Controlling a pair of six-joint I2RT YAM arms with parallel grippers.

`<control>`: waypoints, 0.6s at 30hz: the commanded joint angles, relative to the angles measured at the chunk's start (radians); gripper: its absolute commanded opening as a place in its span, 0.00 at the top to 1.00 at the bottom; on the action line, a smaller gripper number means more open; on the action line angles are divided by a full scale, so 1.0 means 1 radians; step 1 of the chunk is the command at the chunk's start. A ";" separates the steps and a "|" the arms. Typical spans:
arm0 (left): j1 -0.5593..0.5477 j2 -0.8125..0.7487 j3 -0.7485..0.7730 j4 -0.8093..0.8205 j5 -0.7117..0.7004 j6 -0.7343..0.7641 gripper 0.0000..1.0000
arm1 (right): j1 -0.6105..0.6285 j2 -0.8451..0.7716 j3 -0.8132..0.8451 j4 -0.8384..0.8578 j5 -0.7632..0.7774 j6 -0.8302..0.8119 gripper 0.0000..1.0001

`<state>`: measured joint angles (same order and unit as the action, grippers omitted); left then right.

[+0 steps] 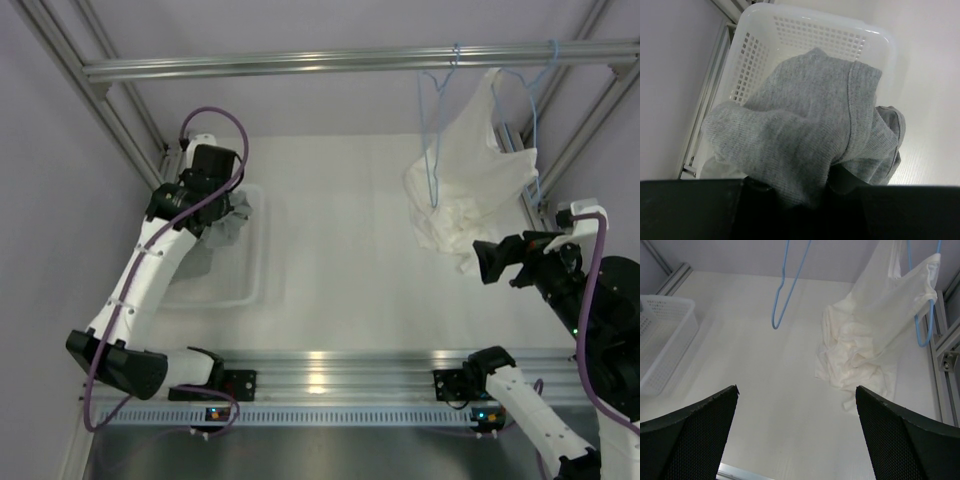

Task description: Remove the tank top from the hanger

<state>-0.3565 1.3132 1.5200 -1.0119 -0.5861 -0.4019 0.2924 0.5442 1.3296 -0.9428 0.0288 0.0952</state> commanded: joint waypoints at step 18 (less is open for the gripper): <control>0.090 -0.078 -0.224 0.081 -0.012 -0.026 0.01 | -0.001 -0.006 0.002 0.056 -0.023 -0.023 0.01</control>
<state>-0.2749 1.2682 1.2869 -0.9878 -0.5774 -0.4103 0.2924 0.5442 1.3293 -0.9424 0.0154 0.0845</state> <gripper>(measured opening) 0.948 0.993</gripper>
